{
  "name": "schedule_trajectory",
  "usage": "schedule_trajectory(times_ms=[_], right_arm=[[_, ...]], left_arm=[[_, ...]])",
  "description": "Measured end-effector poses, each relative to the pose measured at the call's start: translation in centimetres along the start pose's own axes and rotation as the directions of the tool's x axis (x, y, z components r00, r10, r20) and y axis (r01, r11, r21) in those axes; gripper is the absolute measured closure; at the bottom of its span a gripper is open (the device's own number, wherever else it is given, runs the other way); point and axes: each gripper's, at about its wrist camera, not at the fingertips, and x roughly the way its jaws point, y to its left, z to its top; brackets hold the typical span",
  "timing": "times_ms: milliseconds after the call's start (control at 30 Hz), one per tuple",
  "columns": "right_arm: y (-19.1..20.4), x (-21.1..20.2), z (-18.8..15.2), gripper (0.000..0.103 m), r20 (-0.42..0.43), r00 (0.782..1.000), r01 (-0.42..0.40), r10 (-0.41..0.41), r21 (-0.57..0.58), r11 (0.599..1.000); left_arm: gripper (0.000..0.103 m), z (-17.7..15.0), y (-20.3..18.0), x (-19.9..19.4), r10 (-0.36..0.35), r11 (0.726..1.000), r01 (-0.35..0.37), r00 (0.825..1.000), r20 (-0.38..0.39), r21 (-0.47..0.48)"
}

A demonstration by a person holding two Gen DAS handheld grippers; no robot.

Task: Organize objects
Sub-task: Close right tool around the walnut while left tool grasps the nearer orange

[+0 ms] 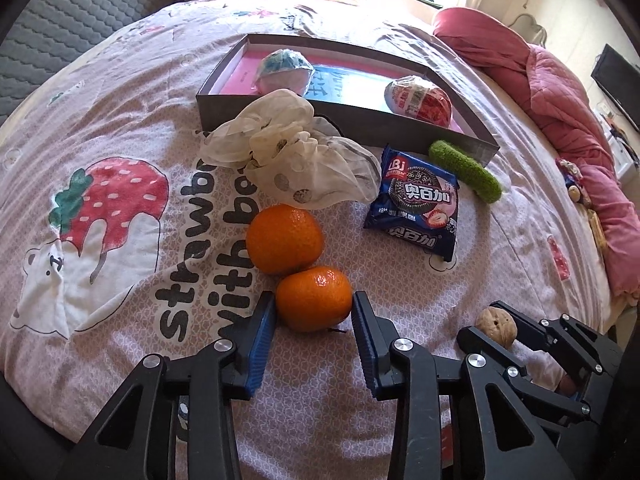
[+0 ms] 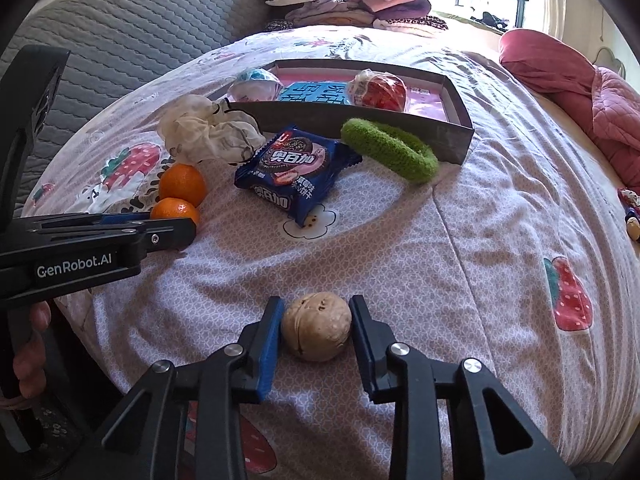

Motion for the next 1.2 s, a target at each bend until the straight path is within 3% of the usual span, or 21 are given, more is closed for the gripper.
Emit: schedule_trajectory(times_ms=[533, 1200], right_arm=[[-0.2, -1.1, 0.4, 0.069, 0.054, 0.998, -0.02, 0.019, 0.016, 1.0], [-1.0, -1.7, 1.4, 0.069, 0.096, 0.995, -0.021, 0.017, 0.046, 0.999]], left_arm=[[0.064, -0.4, -0.1, -1.1, -0.036, 0.999, 0.036, 0.999, 0.011, 0.018], [0.064, -0.3, -1.4, -3.0, -0.047, 0.996, 0.04, 0.995, 0.086, 0.084]])
